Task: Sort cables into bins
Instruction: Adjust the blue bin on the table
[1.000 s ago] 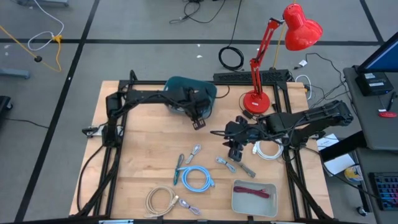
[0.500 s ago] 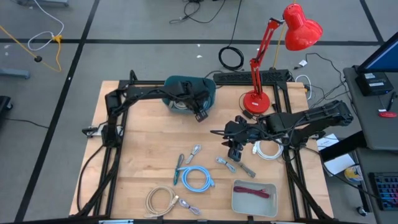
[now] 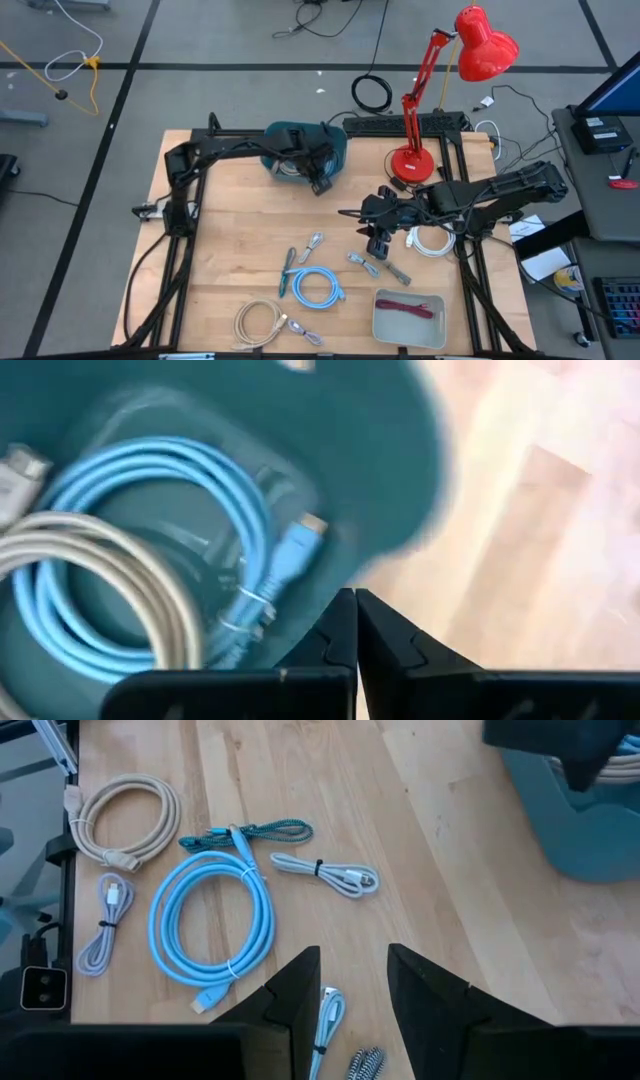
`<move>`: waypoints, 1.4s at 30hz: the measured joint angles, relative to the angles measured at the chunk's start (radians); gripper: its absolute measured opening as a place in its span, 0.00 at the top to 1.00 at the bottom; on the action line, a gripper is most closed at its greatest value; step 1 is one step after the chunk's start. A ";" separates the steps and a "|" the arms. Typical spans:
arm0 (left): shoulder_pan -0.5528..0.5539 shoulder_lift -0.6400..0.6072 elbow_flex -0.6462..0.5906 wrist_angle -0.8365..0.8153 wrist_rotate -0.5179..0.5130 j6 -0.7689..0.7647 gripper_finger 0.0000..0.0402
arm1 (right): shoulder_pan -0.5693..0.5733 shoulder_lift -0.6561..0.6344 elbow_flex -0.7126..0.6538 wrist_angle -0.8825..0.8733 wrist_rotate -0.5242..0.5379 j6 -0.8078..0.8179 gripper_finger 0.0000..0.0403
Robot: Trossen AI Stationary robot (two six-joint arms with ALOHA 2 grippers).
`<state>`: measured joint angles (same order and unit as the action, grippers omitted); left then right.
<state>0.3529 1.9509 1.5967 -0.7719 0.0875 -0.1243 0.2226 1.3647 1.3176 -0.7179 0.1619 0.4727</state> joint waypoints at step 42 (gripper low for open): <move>0.041 0.107 0.000 0.123 0.092 0.002 1.00 | -0.011 0.000 0.000 -0.005 -0.001 -0.005 0.73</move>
<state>0.3943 2.0579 1.5970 -0.6485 0.1793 -0.1226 0.2111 1.3647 1.3174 -0.7228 0.1608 0.4675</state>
